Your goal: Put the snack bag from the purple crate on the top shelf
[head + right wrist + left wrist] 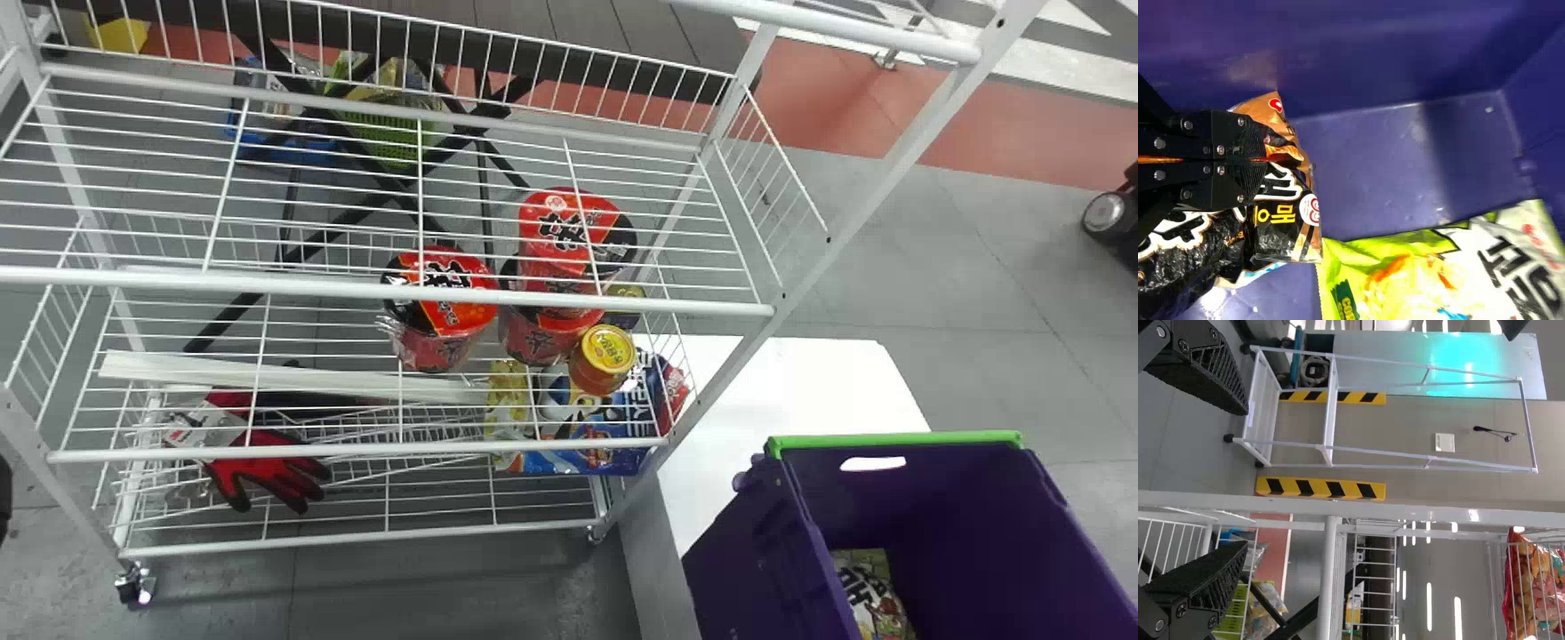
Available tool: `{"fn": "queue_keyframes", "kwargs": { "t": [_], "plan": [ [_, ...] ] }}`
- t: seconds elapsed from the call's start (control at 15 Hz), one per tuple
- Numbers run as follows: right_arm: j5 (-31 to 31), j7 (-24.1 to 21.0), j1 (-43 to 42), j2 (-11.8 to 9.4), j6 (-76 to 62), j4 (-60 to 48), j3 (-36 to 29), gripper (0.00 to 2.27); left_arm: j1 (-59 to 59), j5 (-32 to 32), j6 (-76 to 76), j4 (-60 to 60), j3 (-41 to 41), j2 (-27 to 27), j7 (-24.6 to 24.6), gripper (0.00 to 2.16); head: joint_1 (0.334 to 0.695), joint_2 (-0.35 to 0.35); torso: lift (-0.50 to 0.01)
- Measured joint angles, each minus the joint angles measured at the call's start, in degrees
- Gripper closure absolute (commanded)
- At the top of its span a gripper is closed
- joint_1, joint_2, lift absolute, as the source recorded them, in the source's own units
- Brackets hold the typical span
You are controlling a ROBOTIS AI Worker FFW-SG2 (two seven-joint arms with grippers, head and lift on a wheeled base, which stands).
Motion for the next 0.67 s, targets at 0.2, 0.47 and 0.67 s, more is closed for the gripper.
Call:
{"fn": "queue_keyframes", "kwargs": {
  "t": [0.2,0.47,0.67],
  "plan": [
    [0.4,0.3,0.0,-0.1,0.0,0.1,-0.5,2.15,-0.2,0.0,0.2,0.2,-0.1,-0.1,0.0,0.12,0.695,-0.35,-0.395],
    [0.5,1.0,0.0,-0.3,0.1,0.2,-1.1,2.14,-0.2,-0.1,0.3,0.0,-0.3,-0.1,0.0,0.12,0.695,-0.35,-0.379],
    [0.5,1.4,0.0,-0.5,0.2,0.4,-1.4,2.14,-0.2,-0.1,0.6,-0.2,-0.3,0.0,0.0,0.12,0.695,-0.35,-0.367]
  ]
}}
